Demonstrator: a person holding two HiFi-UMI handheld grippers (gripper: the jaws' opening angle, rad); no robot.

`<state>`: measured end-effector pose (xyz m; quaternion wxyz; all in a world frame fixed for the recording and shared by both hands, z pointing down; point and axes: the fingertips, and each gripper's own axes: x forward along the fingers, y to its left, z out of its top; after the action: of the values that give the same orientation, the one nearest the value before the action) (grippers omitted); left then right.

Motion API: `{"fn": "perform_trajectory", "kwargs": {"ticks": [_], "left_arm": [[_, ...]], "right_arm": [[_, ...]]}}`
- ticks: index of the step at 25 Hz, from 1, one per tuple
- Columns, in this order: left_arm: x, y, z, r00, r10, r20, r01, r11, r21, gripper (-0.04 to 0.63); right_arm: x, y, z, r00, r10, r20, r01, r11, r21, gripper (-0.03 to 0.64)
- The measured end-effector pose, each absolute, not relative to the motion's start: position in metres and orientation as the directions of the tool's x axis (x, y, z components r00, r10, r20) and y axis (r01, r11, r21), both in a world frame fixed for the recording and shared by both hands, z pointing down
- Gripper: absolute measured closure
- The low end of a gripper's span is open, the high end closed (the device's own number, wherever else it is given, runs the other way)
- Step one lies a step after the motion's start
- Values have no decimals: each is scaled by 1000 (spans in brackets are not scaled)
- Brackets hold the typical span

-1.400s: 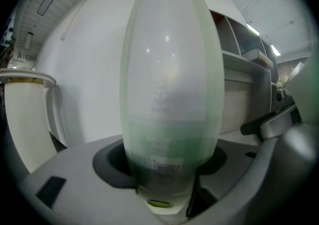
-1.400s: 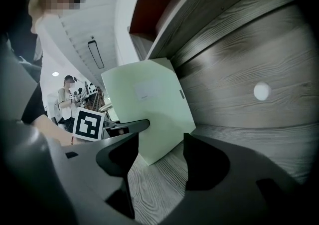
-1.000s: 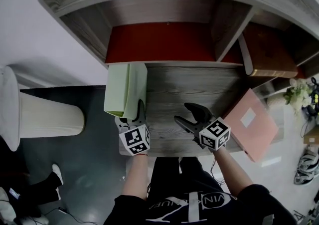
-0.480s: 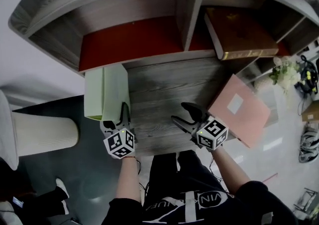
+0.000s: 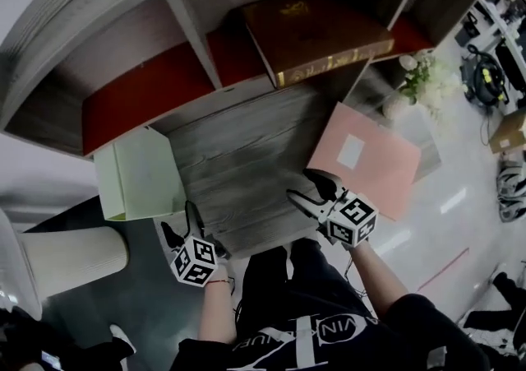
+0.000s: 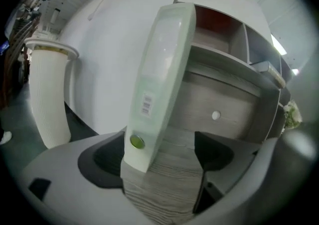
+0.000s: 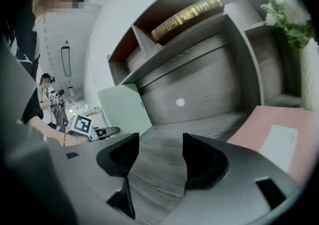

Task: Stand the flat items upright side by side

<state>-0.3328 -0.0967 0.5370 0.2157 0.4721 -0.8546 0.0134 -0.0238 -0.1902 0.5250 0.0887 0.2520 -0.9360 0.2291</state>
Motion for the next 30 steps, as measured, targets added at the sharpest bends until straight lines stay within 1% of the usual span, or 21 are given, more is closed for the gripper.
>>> {"fn": "perform_trajectory", "kwargs": {"ticks": [3, 6, 8, 11, 14, 17, 20, 24, 27, 30], "left_arm": [[-292, -104, 546, -389, -818, 425, -820, 517, 244, 173], [-234, -123, 554, -248, -856, 453, -843, 422, 335, 173], [-189, -140, 559, -123, -882, 455, -875, 312, 370, 173], [-123, -169, 564, 104, -897, 429, -900, 98, 425, 173], [-66, -192, 570, 310, -857, 412, -889, -108, 444, 173], [-23, -210, 574, 451, -792, 411, -865, -274, 420, 173], [6, -224, 579, 550, -723, 417, -824, -389, 412, 173], [33, -237, 582, 635, -650, 417, -769, -479, 423, 173], [44, -240, 585, 653, -627, 425, -755, -495, 430, 173], [51, -236, 588, 657, -620, 430, -751, -488, 444, 173]], "right_arm": [[12, -191, 530, -818, -491, 300, -574, 728, -376, 336], [45, -189, 534, -777, -533, 336, -627, 702, -337, 334], [68, -188, 537, -745, -561, 361, -663, 684, -303, 330], [105, -188, 540, -670, -627, 396, -734, 640, -229, 314], [146, -186, 544, -573, -700, 426, -809, 567, -157, 288], [187, -181, 547, -475, -751, 458, -868, 485, -105, 259], [225, -172, 552, -390, -783, 484, -910, 406, -77, 225], [264, -158, 563, -314, -800, 511, -946, 310, -95, 193], [274, -146, 579, -320, -780, 538, -947, 270, -173, 167], [269, -139, 595, -368, -743, 560, -929, 271, -251, 163]]}}
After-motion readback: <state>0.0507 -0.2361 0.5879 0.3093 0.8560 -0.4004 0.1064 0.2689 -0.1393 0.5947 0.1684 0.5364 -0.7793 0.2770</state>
